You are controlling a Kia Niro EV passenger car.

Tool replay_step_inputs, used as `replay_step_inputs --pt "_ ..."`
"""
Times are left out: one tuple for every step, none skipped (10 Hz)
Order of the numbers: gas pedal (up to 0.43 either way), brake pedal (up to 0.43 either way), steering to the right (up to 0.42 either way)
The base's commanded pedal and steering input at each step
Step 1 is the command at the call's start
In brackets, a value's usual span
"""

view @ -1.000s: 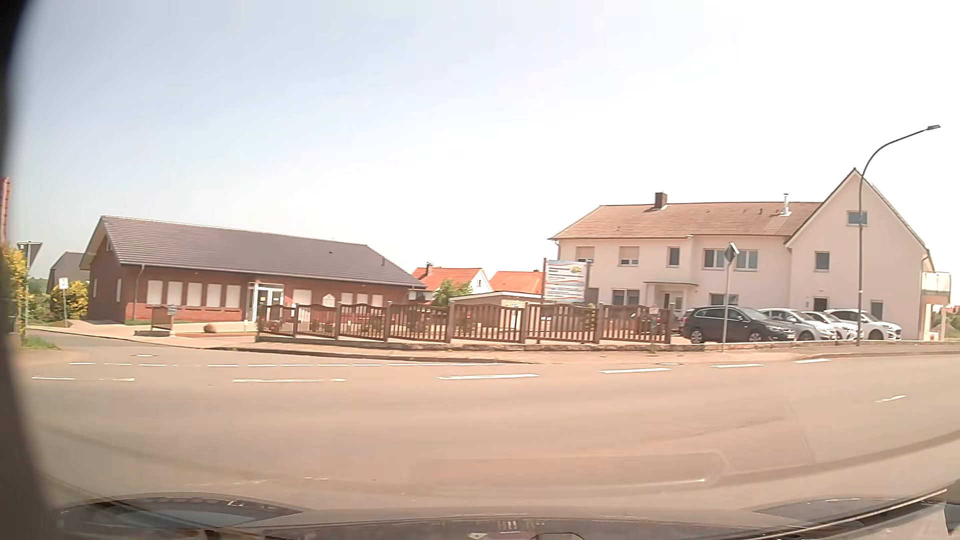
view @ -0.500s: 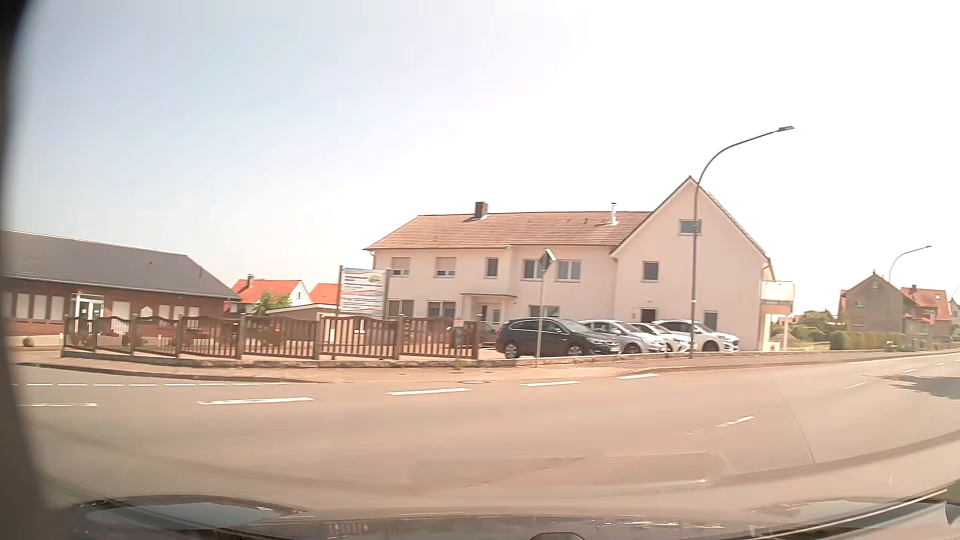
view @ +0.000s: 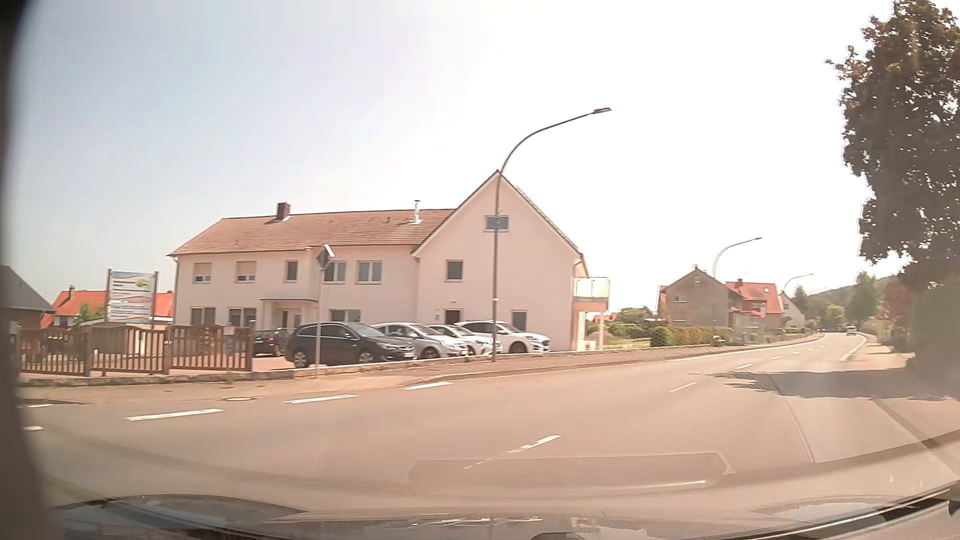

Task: Follow the waypoints while adhering to traffic rules and regulations

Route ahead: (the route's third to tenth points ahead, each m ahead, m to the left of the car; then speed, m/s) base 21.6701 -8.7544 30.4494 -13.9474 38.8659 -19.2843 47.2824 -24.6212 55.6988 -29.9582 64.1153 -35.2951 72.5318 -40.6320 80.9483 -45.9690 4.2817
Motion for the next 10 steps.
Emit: replay_step_inputs --pt "0.378 0.0 0.577" --pt "0.39 0.0 0.536" --pt "0.39 0.0 0.488" --pt "0.39 0.0 0.426" --pt "0.398 0.0 0.357" --pt "0.409 0.0 0.282" --pt "0.409 0.0 0.227" --pt "0.421 0.0 0.181" --pt "0.429 0.0 0.129" --pt "0.441 0.0 0.086"
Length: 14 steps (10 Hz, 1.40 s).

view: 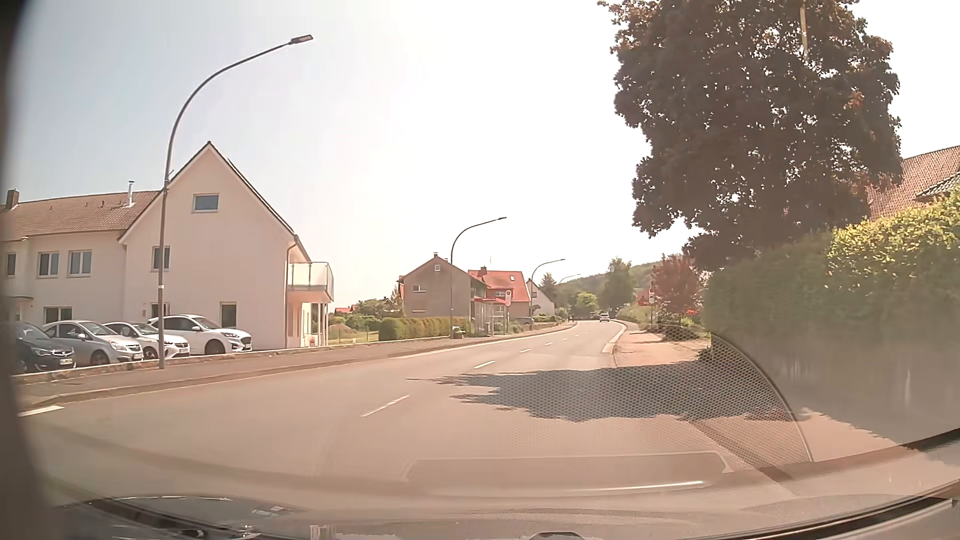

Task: Follow the waypoints while adhering to traffic rules and regulations

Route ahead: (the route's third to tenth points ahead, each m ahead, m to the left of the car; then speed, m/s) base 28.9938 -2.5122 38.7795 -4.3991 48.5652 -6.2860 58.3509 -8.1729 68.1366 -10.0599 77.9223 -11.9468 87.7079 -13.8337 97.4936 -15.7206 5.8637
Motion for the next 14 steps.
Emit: replay_step_inputs --pt "0.441 0.0 0.05" --pt "0.449 0.0 0.021" --pt "0.449 0.0 0.012" --pt "0.449 0.0 0.006" --pt "0.449 0.0 0.003" --pt "0.449 0.0 0.0" --pt "0.449 0.0 -0.005" --pt "0.449 0.0 -0.005" --pt "0.449 0.0 -0.002" --pt "0.449 0.0 0.003" --pt "0.449 0.0 0.011" --pt "0.449 0.0 0.02" --pt "0.449 0.0 0.03" --pt "0.449 0.0 0.036"
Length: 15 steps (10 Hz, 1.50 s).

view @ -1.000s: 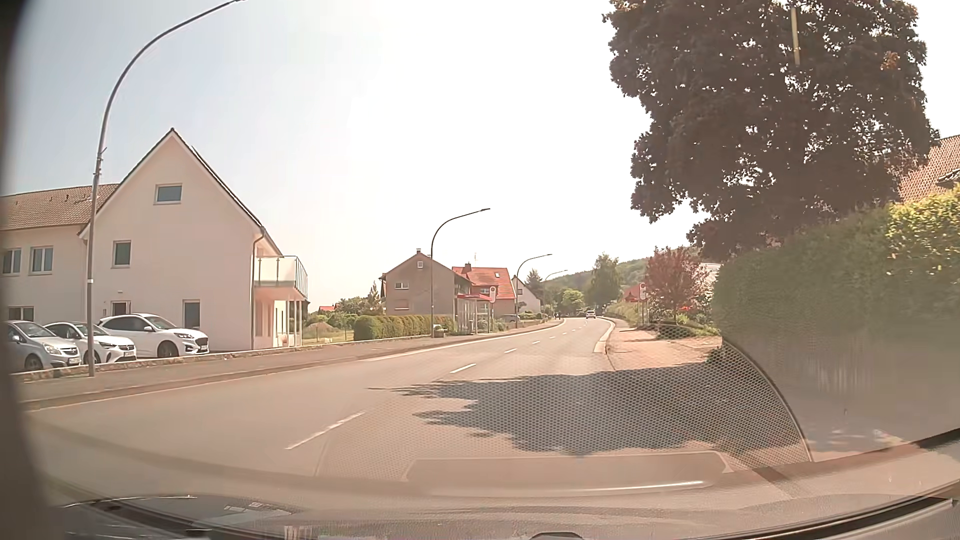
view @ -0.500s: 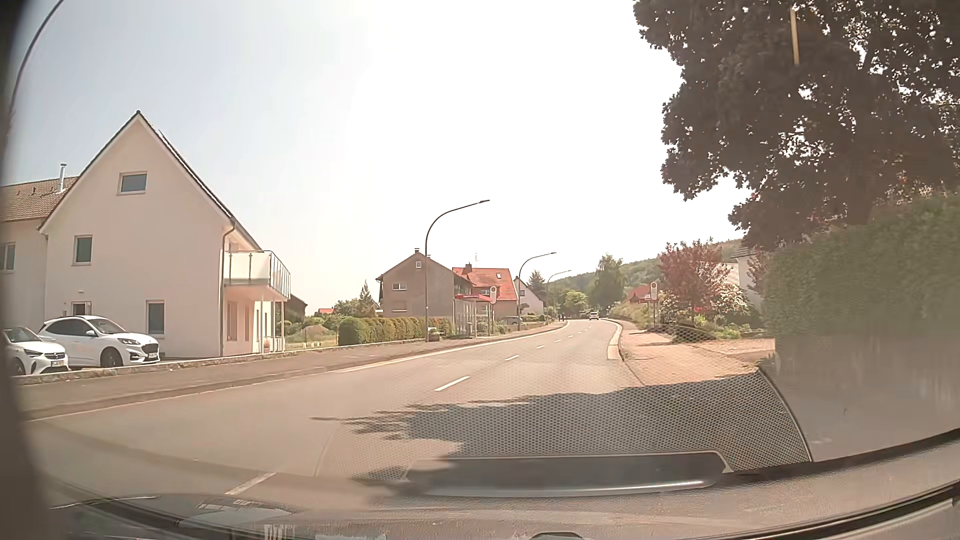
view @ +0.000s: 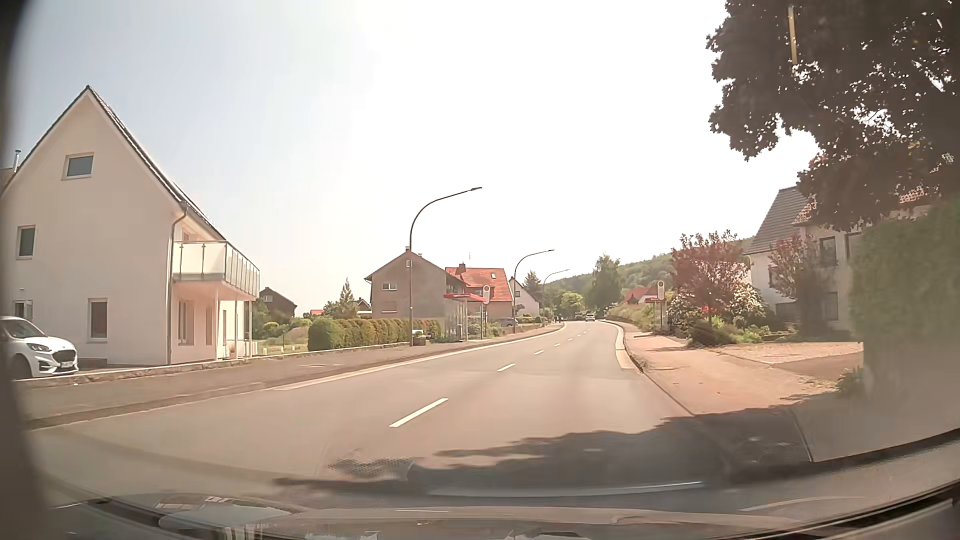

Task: Follow the waypoints while adhering to traffic rules and regulations

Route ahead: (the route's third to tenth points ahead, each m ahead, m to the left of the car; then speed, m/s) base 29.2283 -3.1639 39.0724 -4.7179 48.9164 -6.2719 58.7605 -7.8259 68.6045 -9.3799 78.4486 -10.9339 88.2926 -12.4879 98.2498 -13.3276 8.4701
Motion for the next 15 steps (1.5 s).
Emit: replay_step_inputs --pt "0.449 0.0 0.042" --pt "0.449 0.0 0.045" --pt "0.449 0.0 0.046" --pt "0.449 0.0 0.046" --pt "0.449 0.0 0.046" --pt "0.449 0.0 0.045" --pt "0.449 0.0 0.044" --pt "0.449 0.0 0.041" --pt "0.449 0.0 0.04" --pt "0.449 0.0 0.038" --pt "0.449 0.0 0.035" --pt "0.449 0.0 0.032" --pt "0.449 0.0 0.028" --pt "0.449 0.0 0.024" --pt "0.449 0.0 0.02"
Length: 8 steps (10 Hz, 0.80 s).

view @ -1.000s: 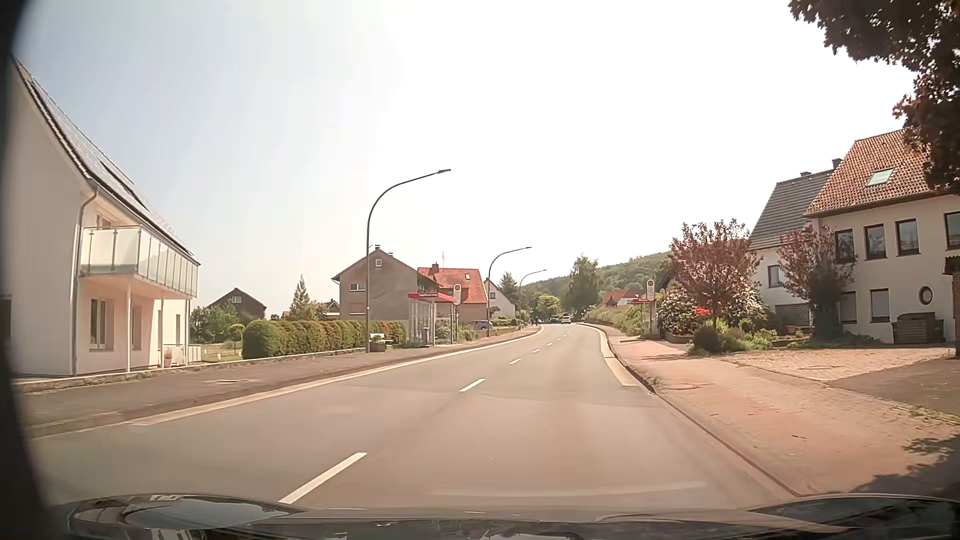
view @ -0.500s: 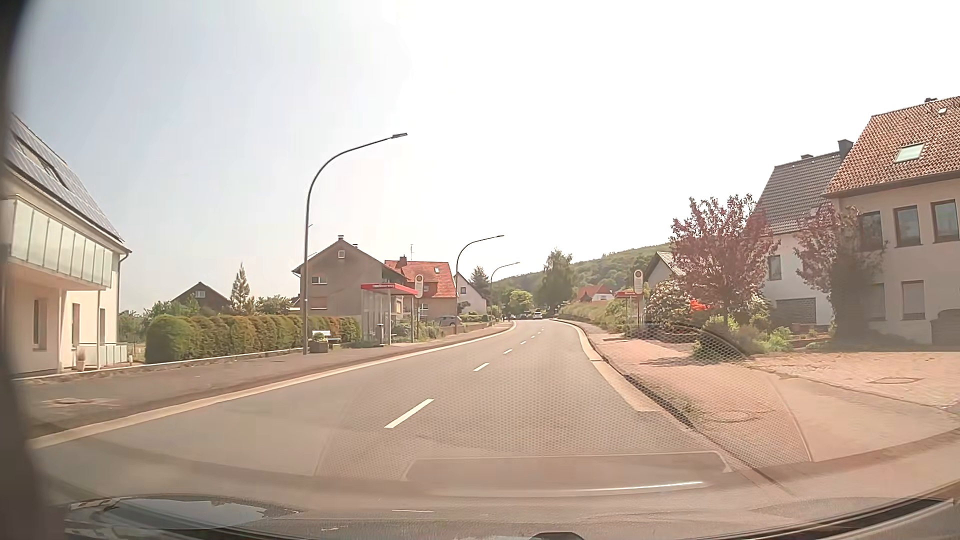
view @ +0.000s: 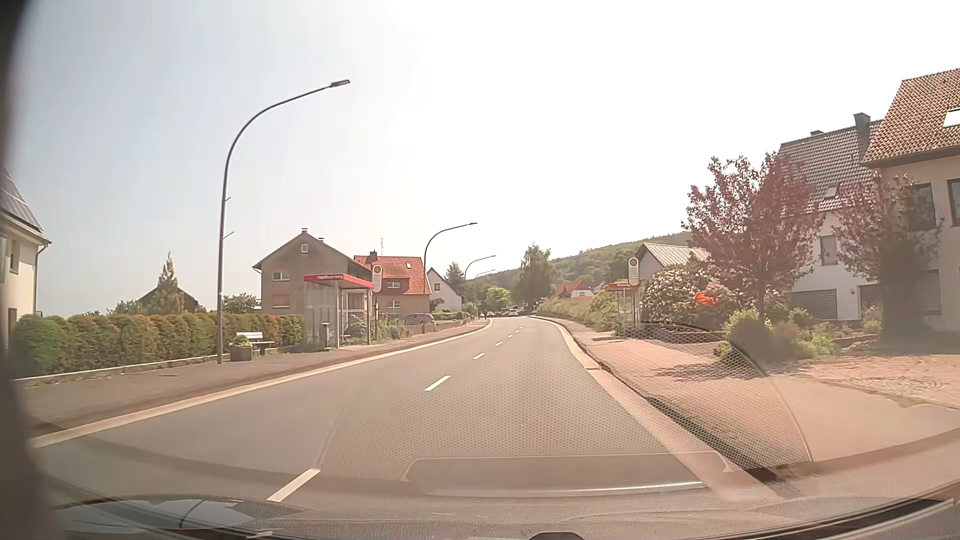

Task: Follow the waypoints while adhering to traffic rules and regulations

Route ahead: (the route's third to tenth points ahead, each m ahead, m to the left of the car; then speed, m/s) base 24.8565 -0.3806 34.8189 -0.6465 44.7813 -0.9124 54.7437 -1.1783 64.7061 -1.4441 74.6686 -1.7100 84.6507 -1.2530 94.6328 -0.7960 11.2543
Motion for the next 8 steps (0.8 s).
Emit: replay_step_inputs --pt "0.449 0.0 0.017" --pt "0.421 0.0 0.014" --pt "0.409 0.0 0.011" --pt "0.409 0.0 0.009" --pt "0.409 0.0 0.009" --pt "0.409 0.0 0.009" --pt "0.409 0.0 0.009" --pt "0.409 0.0 0.009"
